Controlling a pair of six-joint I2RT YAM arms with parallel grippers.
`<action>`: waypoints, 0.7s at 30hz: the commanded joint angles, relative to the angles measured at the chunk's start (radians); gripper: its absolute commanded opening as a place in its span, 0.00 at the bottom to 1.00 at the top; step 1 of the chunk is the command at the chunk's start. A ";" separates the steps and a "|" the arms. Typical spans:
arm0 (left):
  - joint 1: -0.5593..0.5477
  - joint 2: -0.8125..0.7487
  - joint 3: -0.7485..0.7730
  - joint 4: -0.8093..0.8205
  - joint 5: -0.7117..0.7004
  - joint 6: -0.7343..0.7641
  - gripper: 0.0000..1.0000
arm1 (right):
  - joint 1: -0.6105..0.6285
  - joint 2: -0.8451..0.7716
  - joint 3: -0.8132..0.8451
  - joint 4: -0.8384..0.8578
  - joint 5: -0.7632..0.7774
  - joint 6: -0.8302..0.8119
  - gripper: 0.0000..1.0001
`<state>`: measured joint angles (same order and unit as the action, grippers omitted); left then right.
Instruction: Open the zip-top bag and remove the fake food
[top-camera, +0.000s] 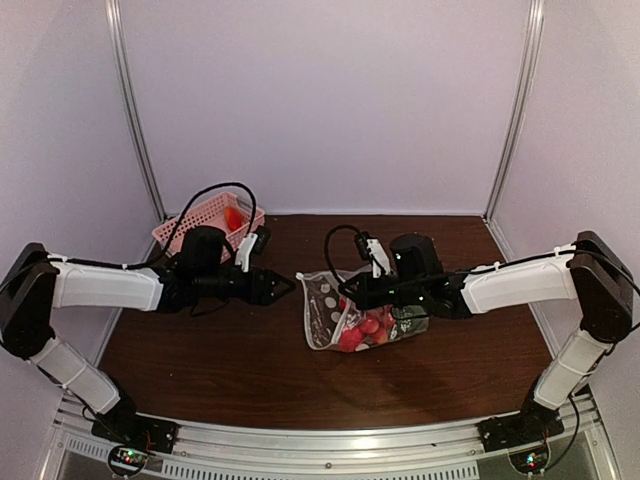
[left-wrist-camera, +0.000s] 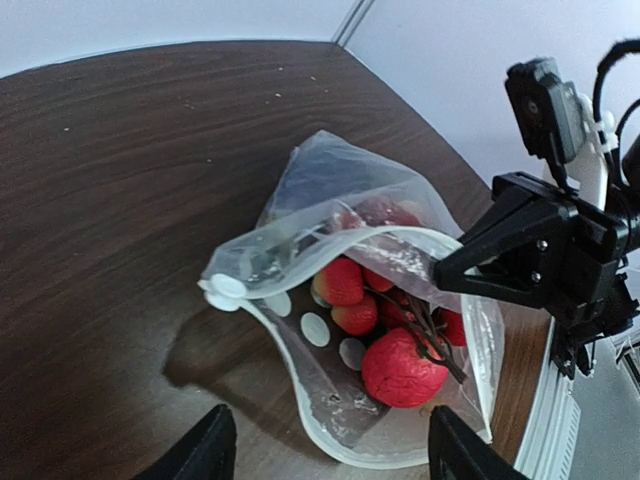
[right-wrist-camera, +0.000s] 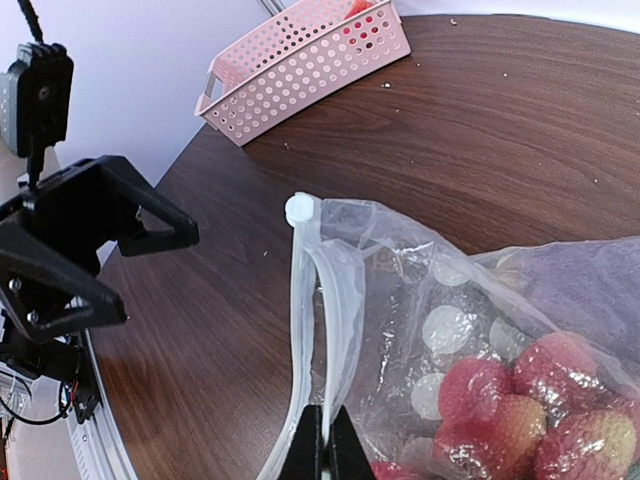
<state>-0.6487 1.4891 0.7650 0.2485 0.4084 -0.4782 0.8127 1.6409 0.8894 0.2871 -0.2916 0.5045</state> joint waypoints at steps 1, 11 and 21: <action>-0.079 0.058 -0.016 0.164 0.000 -0.029 0.67 | -0.001 -0.021 0.003 0.010 -0.005 0.011 0.00; -0.245 0.287 0.058 0.273 -0.038 -0.017 0.67 | -0.001 -0.022 -0.056 0.069 -0.013 0.055 0.00; -0.299 0.425 0.132 0.311 -0.051 -0.007 0.68 | -0.001 -0.035 -0.102 0.096 -0.003 0.075 0.00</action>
<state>-0.9276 1.8744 0.8593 0.4908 0.3752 -0.5022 0.8127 1.6379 0.8131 0.3527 -0.2932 0.5602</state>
